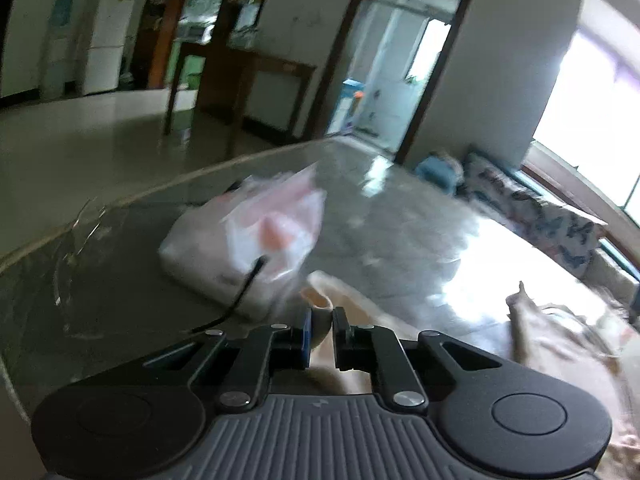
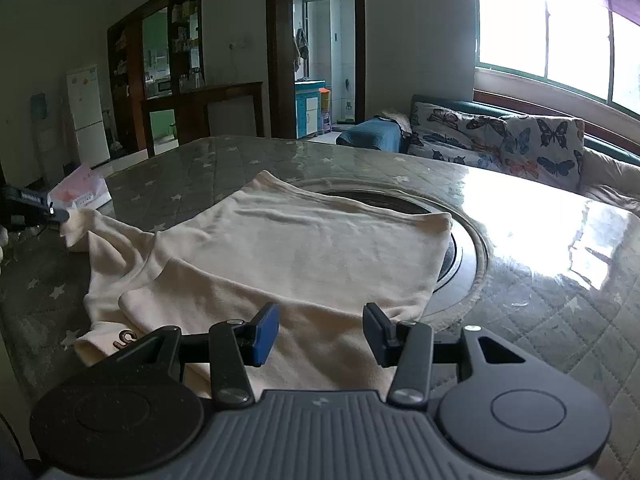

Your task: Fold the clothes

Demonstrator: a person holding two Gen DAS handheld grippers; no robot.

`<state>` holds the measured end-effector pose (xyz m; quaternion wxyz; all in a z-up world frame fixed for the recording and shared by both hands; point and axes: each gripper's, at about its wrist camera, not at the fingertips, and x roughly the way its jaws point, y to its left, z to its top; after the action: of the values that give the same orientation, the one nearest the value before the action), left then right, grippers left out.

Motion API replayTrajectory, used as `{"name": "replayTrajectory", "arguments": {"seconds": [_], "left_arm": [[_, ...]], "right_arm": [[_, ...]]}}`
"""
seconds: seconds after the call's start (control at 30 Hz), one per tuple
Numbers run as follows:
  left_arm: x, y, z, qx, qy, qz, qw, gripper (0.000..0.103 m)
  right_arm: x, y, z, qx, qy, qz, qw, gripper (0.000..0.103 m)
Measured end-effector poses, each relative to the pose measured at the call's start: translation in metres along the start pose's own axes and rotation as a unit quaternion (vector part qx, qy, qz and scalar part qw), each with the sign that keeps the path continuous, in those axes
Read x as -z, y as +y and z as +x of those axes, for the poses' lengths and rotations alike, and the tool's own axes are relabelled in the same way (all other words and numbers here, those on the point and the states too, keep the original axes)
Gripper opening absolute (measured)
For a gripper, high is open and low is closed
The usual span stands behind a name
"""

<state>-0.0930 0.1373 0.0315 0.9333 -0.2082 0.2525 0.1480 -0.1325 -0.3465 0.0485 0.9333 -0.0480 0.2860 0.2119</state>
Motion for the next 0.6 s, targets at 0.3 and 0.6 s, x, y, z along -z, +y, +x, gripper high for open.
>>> {"name": "replayTrajectory", "arguments": {"seconds": [0.3,0.6], "left_arm": [[-0.02,-0.08,-0.042,0.172,-0.041,0.078,0.9811,0.011],[0.016,-0.178,-0.057,0.368,0.011,0.166,0.9149,0.012]], "right_arm": [[-0.002,-0.004,-0.007,-0.022,-0.012,0.031,0.999,0.047],[0.0,-0.021,-0.009,-0.053,-0.005,0.107,0.993,0.047]]}}
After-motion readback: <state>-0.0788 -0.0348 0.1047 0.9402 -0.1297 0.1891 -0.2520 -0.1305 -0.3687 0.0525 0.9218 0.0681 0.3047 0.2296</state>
